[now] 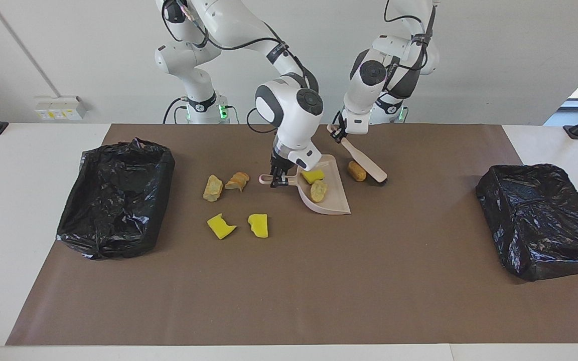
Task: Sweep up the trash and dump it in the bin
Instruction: 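Sweep the crusts and sponge into the dustpan with the left gripper's brush, then carry the loaded dustpan with the right gripper to the nearer bag, then tilt the dustpan over the bag with the right gripper to dump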
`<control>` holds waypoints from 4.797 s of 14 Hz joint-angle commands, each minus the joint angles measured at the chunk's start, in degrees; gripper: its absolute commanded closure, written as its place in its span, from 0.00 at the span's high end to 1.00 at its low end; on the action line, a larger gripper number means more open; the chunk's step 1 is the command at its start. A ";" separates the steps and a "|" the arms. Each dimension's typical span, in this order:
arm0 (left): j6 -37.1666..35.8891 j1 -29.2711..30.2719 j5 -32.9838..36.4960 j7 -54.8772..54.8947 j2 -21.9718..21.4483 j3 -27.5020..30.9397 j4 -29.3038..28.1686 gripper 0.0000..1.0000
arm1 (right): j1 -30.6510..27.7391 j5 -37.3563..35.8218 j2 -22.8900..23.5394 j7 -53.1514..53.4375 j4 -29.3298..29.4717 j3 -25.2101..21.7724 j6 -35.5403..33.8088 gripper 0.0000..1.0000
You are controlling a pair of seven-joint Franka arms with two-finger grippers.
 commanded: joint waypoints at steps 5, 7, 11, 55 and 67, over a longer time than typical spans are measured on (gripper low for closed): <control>0.75 -0.71 0.02 17.33 3.58 0.08 4.61 0.00 | -0.07 2.29 -1.17 4.30 -1.23 0.73 0.17 0.00; -0.13 -0.80 -0.15 22.53 3.14 0.08 4.61 0.00 | -0.07 2.73 -0.99 5.88 -0.96 0.73 0.70 0.00; -5.04 -0.19 -0.15 26.85 0.59 0.08 5.92 0.00 | -0.59 2.82 -0.56 8.78 -0.79 0.73 2.45 0.00; 16.39 -26.82 -16.24 18.76 -7.24 -0.54 -14.55 0.00 | -55.79 3.00 -16.37 -52.29 6.07 -1.02 -7.47 0.00; 13.31 -19.70 -16.15 27.03 -5.48 -0.19 -13.24 1.00 | -62.56 -3.67 -16.37 -58.98 0.36 -1.29 4.03 0.00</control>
